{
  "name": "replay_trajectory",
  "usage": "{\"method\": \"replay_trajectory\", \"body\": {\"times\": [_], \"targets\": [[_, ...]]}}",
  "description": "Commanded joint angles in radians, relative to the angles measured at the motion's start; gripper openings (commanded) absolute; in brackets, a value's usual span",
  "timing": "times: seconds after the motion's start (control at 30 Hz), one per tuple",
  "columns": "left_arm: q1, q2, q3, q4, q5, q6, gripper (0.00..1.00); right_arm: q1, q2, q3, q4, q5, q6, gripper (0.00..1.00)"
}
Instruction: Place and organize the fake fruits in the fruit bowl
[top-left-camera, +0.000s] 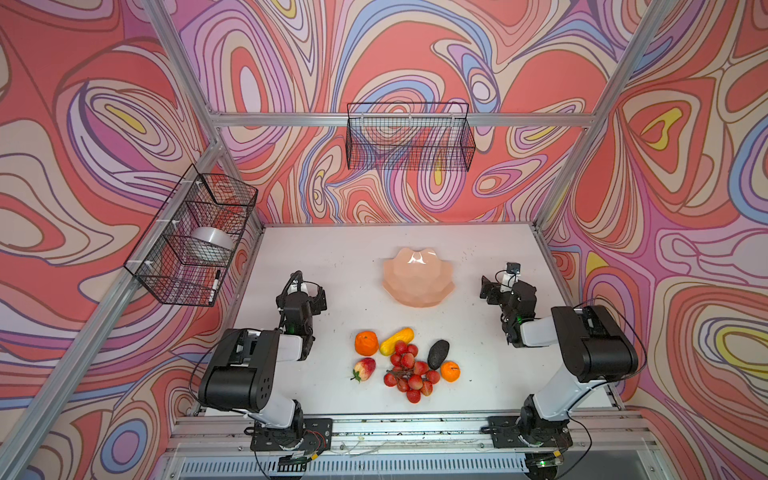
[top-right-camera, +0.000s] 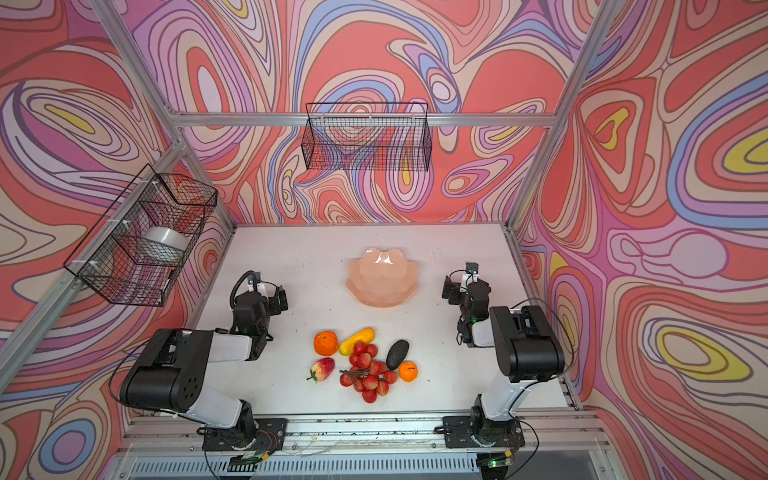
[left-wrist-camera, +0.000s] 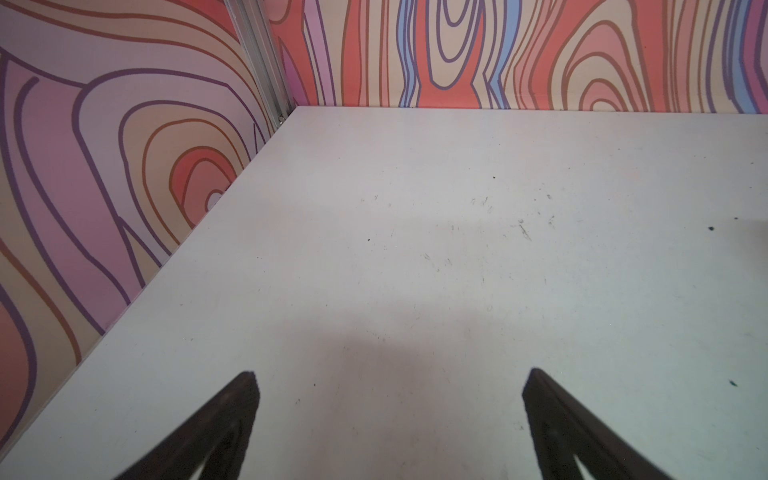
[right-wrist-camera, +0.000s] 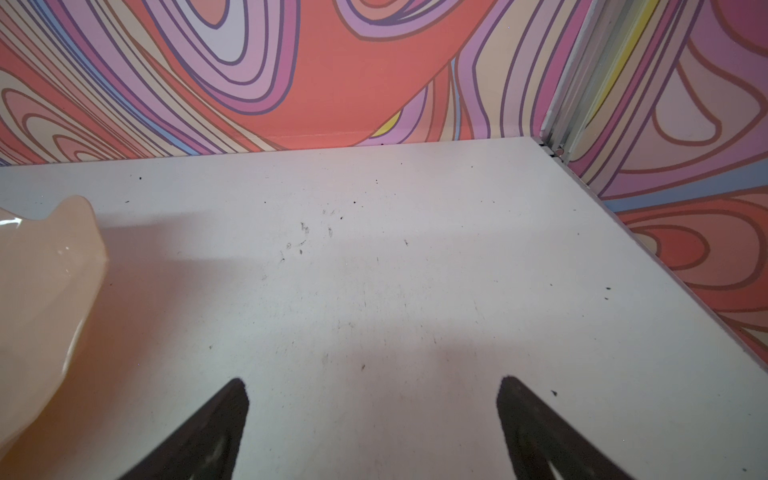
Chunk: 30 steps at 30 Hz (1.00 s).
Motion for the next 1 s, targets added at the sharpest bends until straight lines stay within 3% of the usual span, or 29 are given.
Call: {"method": "replay_trajectory", "body": {"times": [0.0,0.07,0.17,0.23,0.3,0.37,0.43,0.5,0.57,0.63,0.7,0.8,0.87,0.97], "targets": [[0.009,0.007,0.007,0.001,0.016,0.013,1.00,0.001,-0.001,0.009,0.000,-0.003,-0.001,0.98],[0.008,0.005,0.003,0.007,0.015,0.012,1.00,0.000,-0.038,0.021,-0.050,-0.011,-0.007,0.98],[0.006,-0.017,0.012,-0.015,0.000,0.016,0.95,0.001,-0.175,0.132,-0.347,-0.011,0.005,0.99],[0.004,-0.106,0.060,-0.184,-0.035,0.005,0.92,0.001,-0.272,0.256,-0.572,-0.032,0.104,0.98],[0.005,-0.223,0.195,-0.528,-0.099,-0.087,0.95,0.001,-0.340,0.333,-0.661,-0.132,0.202,0.98],[0.003,-0.321,0.294,-0.749,-0.096,-0.162,1.00,0.000,-0.389,0.376,-0.731,-0.147,0.424,0.98],[0.001,-0.439,0.339,-0.889,-0.072,-0.274,1.00,0.000,-0.414,0.395,-0.792,-0.310,0.385,0.98],[0.002,-0.528,0.339,-0.915,0.024,-0.244,1.00,0.001,-0.443,0.364,-0.782,-0.466,0.416,0.98],[0.003,-0.585,0.345,-0.971,0.035,-0.263,0.99,0.019,-0.511,0.321,-0.795,-0.535,0.489,0.92],[0.003,-0.610,0.339,-0.994,-0.018,-0.285,0.97,0.081,-0.598,0.307,-0.917,-0.482,0.491,0.90],[0.005,-0.610,0.358,-1.008,-0.067,-0.311,0.98,0.178,-0.666,0.336,-1.145,-0.334,0.452,0.90],[0.017,-0.588,0.422,-1.053,-0.042,-0.313,0.99,0.308,-0.700,0.412,-1.500,-0.139,0.447,0.90],[0.030,-0.572,0.453,-1.085,0.008,-0.315,0.99,0.372,-0.709,0.428,-1.652,-0.084,0.490,0.90],[0.035,-0.569,0.460,-1.094,0.033,-0.327,0.99,0.480,-0.742,0.382,-1.741,-0.051,0.570,0.86]]}}
